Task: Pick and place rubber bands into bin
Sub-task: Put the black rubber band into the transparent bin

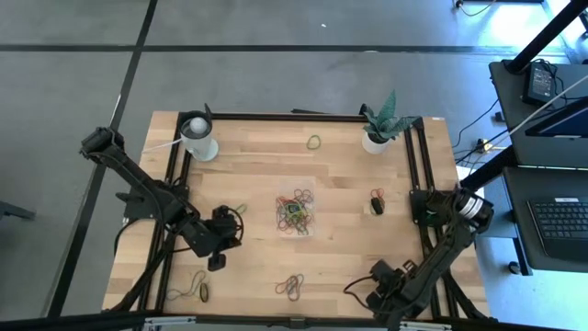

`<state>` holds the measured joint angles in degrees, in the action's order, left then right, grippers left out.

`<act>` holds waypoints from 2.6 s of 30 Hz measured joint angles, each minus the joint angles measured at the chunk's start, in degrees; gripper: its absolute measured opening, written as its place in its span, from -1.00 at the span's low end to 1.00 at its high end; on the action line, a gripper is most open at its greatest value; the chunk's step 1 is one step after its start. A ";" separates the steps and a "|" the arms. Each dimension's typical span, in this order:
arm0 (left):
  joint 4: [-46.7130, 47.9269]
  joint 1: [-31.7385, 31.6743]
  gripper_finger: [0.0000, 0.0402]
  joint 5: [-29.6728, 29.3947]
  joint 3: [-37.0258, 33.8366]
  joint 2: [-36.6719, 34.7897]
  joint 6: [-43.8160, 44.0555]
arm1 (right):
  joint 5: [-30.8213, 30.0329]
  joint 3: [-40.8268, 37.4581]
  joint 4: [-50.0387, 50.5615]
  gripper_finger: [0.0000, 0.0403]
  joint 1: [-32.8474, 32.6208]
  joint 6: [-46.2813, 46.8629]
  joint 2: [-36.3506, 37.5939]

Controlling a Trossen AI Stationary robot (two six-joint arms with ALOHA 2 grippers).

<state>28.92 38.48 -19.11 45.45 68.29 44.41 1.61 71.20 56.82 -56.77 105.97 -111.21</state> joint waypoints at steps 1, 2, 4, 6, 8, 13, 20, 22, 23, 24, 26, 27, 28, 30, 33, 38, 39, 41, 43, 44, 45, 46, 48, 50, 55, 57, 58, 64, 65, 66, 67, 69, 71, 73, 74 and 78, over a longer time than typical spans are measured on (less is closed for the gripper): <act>-0.59 0.00 -0.99 0.00 0.00 0.00 0.03 | 0.00 -0.81 -1.96 -0.30 0.00 -0.10 -0.16; -1.13 0.00 -0.99 -0.02 0.02 0.00 0.05 | 0.03 -1.60 -3.72 -0.35 0.00 -0.49 0.05; -1.94 0.00 -0.99 -0.26 0.00 0.01 0.04 | 0.42 -2.10 -5.09 -0.49 0.04 -1.13 0.19; -2.66 -0.03 -0.99 -0.56 0.00 0.02 0.01 | 0.61 -2.03 -5.31 -0.70 0.09 -1.26 0.50; -2.62 -0.11 -0.99 -0.76 0.00 0.02 -0.01 | 1.02 -1.69 -4.35 -0.90 0.02 -1.43 1.06; -2.62 -0.37 -0.99 -0.84 0.00 0.02 -0.05 | 0.36 1.21 -0.15 -0.95 -0.02 -1.60 5.20; -2.59 -0.37 -0.99 -0.87 0.00 0.04 -0.16 | -8.94 9.00 14.09 -0.97 2.20 -3.36 10.69; -2.49 -0.37 -0.99 -0.87 0.00 0.04 -0.16 | -11.20 11.98 17.94 -0.98 4.04 -6.50 11.62; -2.38 -0.37 -0.99 -0.87 0.00 0.04 -0.16 | -12.19 13.59 19.73 -0.98 5.13 -8.25 11.99; -2.20 -0.37 -0.99 -0.87 0.00 0.04 -0.19 | -12.57 15.24 21.78 -0.98 6.43 -10.32 12.12; -1.97 -0.37 -0.99 -0.85 0.00 0.04 -0.19 | -12.55 18.05 25.10 -0.98 9.43 -15.10 12.08; -1.94 -0.37 -0.99 -0.87 0.00 0.04 -0.19 | -12.62 19.41 25.67 -0.98 10.87 -17.61 12.03; -1.95 -0.37 -0.99 -0.85 0.00 0.04 -0.19 | -12.73 20.57 25.58 -0.98 12.50 -20.29 12.03; -1.94 -0.37 -0.99 -0.85 0.00 0.04 -0.19 | -13.47 22.42 25.66 -0.98 15.52 -25.64 12.06; -1.94 -0.37 -0.99 -0.85 0.00 0.04 -0.19 | -14.92 23.99 24.11 -0.98 19.87 -33.19 12.03; -1.94 -0.33 -0.99 -0.83 0.00 0.04 -0.19 | -15.10 24.35 22.09 -0.98 25.60 -40.29 11.99; -1.95 -0.26 -0.99 -0.82 0.00 0.04 -0.19 | -15.10 24.35 21.76 -0.98 26.21 -40.79 12.00; -1.94 -0.28 -0.99 -0.76 0.00 0.04 -0.19 | -15.02 24.35 21.65 -0.98 26.79 -41.73 11.99; -1.96 -0.28 -0.99 -0.36 0.00 0.04 -0.19 | -14.64 24.35 21.59 -0.98 26.76 -41.76 11.99; -1.95 -0.27 -0.99 -0.35 0.00 0.04 -0.19 | -13.89 24.35 21.58 -0.98 26.51 -41.66 12.00; -1.94 -0.28 -0.99 -0.33 0.00 0.04 -0.24 | -12.95 24.35 21.59 -0.98 26.08 -41.31 12.00; -1.94 -0.27 -0.99 -0.31 0.00 0.04 -0.78 | -11.97 24.35 21.64 -0.98 25.51 -40.44 11.99; -1.95 -0.27 -0.99 -0.32 0.00 0.04 -2.07 | -10.39 24.35 21.94 -0.98 23.86 -38.56 12.00; -1.96 -0.28 -0.99 -0.31 0.00 0.04 -3.11 | -9.15 24.35 22.19 -0.98 21.79 -36.46 11.99; -1.96 -0.35 -0.99 -0.44 0.00 0.04 -3.66 | -7.34 24.35 23.05 -0.98 15.09 -28.23 12.01; -1.96 -0.35 -0.99 -0.46 0.00 0.04 -3.66 | -6.11 24.29 23.64 -0.98 12.19 -24.03 12.00; -1.96 -0.35 -0.99 -0.46 0.00 0.04 -3.66 | -5.85 24.17 24.01 -0.98 10.77 -21.83 12.01; -2.06 -0.35 -0.98 -0.54 0.00 0.04 -3.66 | -5.85 24.11 25.54 -0.98 2.99 -9.89 12.00; -2.15 -0.35 -0.98 -0.56 0.00 0.04 -3.66 | -5.86 24.11 25.59 -0.97 2.05 -8.55 11.99; -2.16 -0.35 -0.98 -0.57 0.00 0.04 -3.66 | -5.86 24.11 25.62 -0.96 1.27 -7.69 12.01; -2.16 -0.35 -0.98 -0.60 0.00 0.04 -3.66 | -5.95 24.11 25.70 -0.94 0.65 -6.72 11.99; -2.16 -0.35 -0.98 -0.89 0.00 0.04 -3.62 | -6.36 24.09 26.12 -0.89 -0.21 -4.62 11.99; -2.16 -0.37 -0.98 -0.98 0.00 0.04 -3.32 | -6.44 24.09 26.08 -0.86 -0.59 -4.02 11.99; -2.17 -0.39 -0.98 -1.11 0.00 0.04 -3.23 | -6.45 24.09 26.08 -0.84 -0.71 -4.02 11.99; -2.18 -0.39 -0.98 -1.29 0.00 0.04 -3.20 | -6.47 24.09 26.08 -0.83 -0.72 -4.14 11.99; -2.21 -0.39 -0.98 -1.49 0.00 0.04 -3.01 | -7.35 24.05 26.95 -0.85 -0.70 -4.33 11.99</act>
<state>26.71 38.09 -20.60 45.45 68.34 41.41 -5.74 95.24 83.77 -57.47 101.64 -99.22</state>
